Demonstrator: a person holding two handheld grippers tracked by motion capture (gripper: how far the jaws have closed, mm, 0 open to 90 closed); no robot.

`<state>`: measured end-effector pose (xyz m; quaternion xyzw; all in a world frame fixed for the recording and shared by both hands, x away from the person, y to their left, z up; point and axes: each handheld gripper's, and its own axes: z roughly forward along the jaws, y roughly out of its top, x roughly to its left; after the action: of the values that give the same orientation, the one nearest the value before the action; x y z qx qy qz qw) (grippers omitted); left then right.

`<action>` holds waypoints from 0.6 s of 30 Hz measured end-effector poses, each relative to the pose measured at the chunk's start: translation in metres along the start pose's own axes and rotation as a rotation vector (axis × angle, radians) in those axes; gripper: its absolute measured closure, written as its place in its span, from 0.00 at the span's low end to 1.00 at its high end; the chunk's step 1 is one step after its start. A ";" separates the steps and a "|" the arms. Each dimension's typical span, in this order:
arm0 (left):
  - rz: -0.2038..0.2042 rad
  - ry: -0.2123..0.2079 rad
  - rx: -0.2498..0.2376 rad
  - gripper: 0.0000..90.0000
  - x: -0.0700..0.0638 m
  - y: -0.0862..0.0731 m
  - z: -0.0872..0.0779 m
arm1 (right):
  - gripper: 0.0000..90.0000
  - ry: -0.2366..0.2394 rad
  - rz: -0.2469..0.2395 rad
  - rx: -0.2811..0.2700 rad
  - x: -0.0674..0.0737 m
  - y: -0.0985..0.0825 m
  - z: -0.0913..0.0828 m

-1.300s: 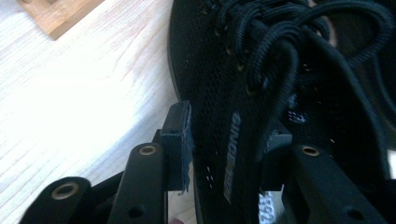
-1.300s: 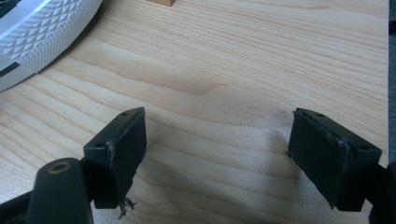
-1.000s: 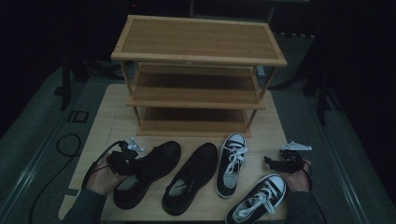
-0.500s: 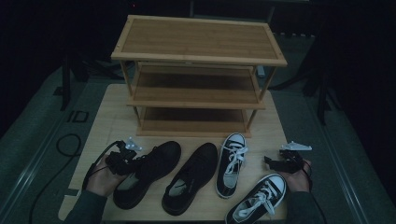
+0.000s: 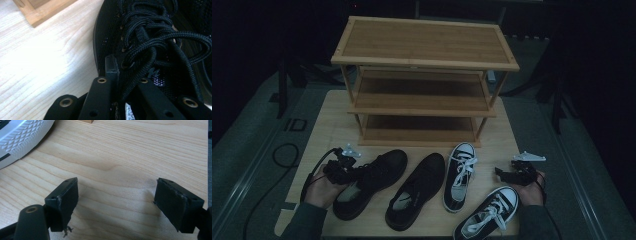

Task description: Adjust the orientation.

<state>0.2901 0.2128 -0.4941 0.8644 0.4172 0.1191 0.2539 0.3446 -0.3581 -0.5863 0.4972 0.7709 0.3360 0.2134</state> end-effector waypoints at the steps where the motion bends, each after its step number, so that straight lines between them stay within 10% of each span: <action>1: -0.002 -0.004 -0.002 0.98 0.001 0.000 0.000 | 0.21 0.000 0.000 0.000 0.000 0.000 0.000; 18: -0.010 0.045 -0.013 0.98 0.013 0.010 0.001 | 0.21 0.000 0.000 0.000 0.000 0.000 0.000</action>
<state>0.3051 0.2174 -0.4892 0.8576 0.4265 0.1400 0.2509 0.3446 -0.3581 -0.5863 0.4972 0.7710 0.3360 0.2133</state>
